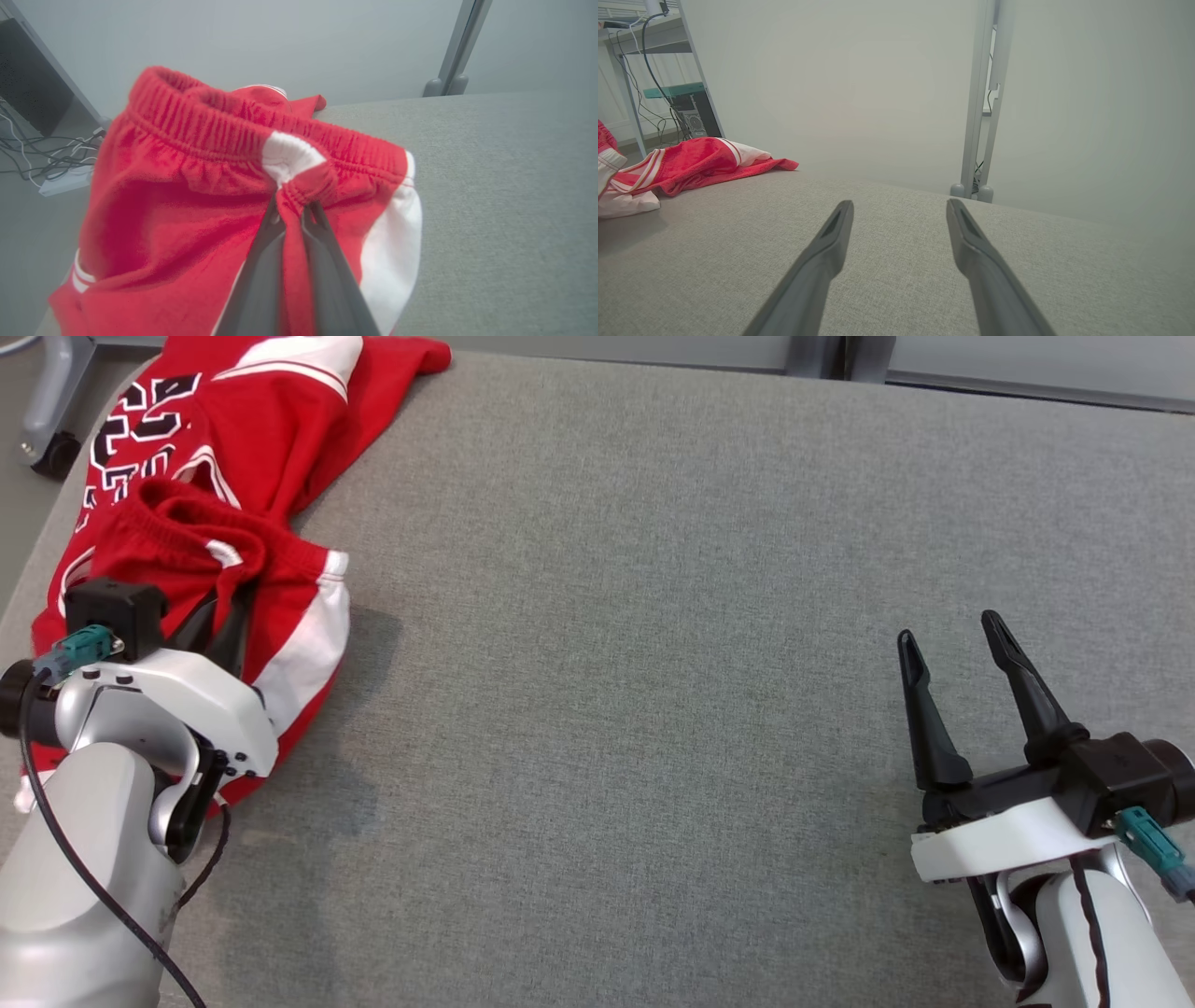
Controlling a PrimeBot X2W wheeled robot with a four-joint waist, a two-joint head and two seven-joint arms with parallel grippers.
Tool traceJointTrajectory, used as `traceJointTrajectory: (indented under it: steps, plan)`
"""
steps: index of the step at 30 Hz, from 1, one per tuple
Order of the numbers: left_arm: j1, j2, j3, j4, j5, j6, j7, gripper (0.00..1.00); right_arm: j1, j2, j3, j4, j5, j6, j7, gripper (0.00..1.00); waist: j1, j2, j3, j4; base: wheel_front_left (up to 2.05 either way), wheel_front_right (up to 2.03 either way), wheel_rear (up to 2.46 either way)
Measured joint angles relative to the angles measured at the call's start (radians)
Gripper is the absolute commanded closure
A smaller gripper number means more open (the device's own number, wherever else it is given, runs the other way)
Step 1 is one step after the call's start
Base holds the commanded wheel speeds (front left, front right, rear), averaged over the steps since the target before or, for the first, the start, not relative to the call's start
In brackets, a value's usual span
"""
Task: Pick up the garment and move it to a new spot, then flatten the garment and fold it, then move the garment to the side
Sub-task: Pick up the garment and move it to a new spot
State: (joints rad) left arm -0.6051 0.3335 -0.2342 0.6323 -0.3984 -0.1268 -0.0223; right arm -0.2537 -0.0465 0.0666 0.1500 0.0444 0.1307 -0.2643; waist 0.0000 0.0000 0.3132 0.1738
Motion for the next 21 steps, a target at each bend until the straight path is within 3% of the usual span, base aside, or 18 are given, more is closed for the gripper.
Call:
traceJointTrajectory:
  steps: [6, 10, 21]
  plan:
    - [0.044, 0.013, -0.046, -0.195, 0.002, -0.001, 0.025, 1.0, 0.021, 0.0, -0.021, -0.003, 0.01, 0.0, 0.0, 0.0, 0.0, 0.0, -0.037, -0.007, 0.0, 0.0, 0.0]
    - [0.05, -0.013, -0.108, -0.318, 0.021, -0.001, 0.077, 1.0, 0.035, -0.001, -0.032, -0.005, 0.018, 0.0, 0.0, 0.0, 0.0, 0.0, -0.061, -0.037, 0.0, 0.0, 0.0]
    - [-0.002, -0.146, -0.301, -0.335, 0.037, -0.002, 0.126, 1.0, 0.049, -0.001, -0.045, -0.007, 0.043, 0.0, 0.0, 0.0, 0.0, 0.0, -0.09, -0.166, 0.0, 0.0, 0.0]
